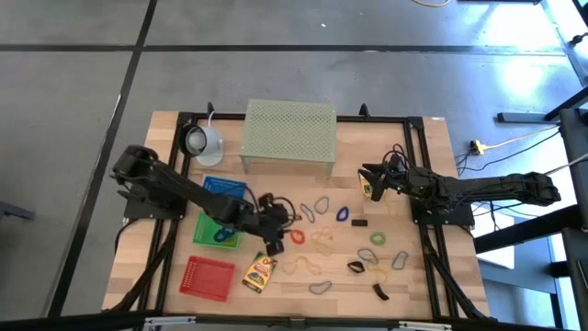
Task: Pick & Place Office Desk Supplies
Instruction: Put the orange spring keychain into the green bin
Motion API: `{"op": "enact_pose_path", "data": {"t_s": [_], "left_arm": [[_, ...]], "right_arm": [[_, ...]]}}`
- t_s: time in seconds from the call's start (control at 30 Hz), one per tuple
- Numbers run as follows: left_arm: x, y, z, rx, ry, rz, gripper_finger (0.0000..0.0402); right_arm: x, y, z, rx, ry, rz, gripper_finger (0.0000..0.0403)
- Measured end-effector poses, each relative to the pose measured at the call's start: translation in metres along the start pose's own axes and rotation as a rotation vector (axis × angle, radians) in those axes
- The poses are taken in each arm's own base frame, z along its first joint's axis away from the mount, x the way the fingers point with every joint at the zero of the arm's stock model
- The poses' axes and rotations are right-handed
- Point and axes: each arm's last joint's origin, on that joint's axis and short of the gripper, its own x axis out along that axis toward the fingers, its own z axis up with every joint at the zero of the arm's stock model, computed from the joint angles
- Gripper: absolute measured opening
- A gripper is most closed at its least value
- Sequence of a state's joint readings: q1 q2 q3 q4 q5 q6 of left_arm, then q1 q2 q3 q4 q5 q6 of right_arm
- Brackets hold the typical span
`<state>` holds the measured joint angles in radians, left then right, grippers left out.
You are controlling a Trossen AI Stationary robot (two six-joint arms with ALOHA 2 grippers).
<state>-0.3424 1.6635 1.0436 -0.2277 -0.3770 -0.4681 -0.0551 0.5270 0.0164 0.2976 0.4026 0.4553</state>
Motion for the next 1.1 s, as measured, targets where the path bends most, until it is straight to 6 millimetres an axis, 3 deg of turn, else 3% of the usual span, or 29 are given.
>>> {"op": "enact_pose_path", "data": {"t_s": [0.27,0.57,0.87,1.1], "left_arm": [[0.044,-0.012,-0.016,0.285,-0.016,-0.019,0.0171],[0.084,-0.010,-0.026,0.274,-0.028,-0.120,0.0171],[0.095,0.004,-0.026,0.307,0.003,-0.087,0.0171],[0.097,0.013,-0.031,0.221,0.101,-0.092,0.0171]], "right_arm": [[0.000,0.000,0.000,0.000,0.000,0.000,0.0146],[0.000,0.000,0.000,0.000,0.000,0.000,0.0146],[0.000,0.000,0.000,0.000,0.000,0.000,0.0146],[0.000,0.000,0.000,0.000,0.000,0.000,0.0146]]}}
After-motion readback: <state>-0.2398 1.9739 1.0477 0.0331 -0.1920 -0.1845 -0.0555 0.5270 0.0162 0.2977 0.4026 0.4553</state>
